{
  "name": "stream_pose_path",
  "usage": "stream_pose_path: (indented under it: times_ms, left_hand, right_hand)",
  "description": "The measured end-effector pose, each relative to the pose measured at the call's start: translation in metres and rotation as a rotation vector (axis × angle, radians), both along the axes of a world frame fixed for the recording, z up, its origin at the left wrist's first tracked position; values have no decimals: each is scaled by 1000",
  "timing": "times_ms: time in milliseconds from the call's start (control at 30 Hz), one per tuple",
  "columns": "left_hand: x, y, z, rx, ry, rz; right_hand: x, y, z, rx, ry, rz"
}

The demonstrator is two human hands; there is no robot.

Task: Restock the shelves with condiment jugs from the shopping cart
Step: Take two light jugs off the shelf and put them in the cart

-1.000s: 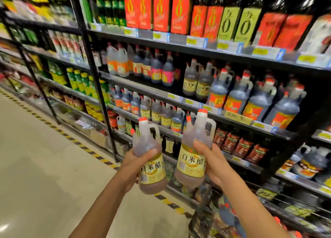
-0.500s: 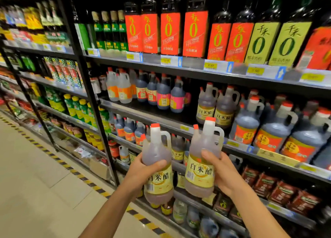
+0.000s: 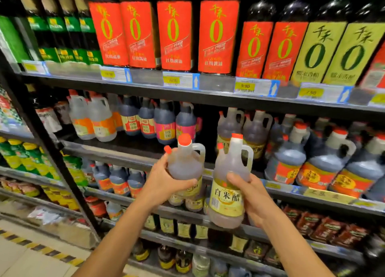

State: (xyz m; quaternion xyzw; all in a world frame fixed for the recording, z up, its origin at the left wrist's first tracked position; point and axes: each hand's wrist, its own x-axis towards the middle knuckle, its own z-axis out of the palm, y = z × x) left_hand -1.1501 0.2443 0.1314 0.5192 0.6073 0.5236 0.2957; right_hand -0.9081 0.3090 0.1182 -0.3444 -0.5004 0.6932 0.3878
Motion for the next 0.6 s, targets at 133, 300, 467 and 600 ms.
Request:
stream_pose_path:
  times_ms: [133,300,467,600]
  left_hand:
    - [-22,41,11,82,34,-107]
    - [-40,86,13,113,96,-186]
    - [-46,130,12,21,145,-193]
    - [-46,161,-1,-46,86,-168]
  right_hand:
    - [-21,5,7,18,6,-106]
    - [-37,12,7,19,13,-222]
    - [-42,23,4,30,15,-262]
    - [-42,32,2,41,6,-244]
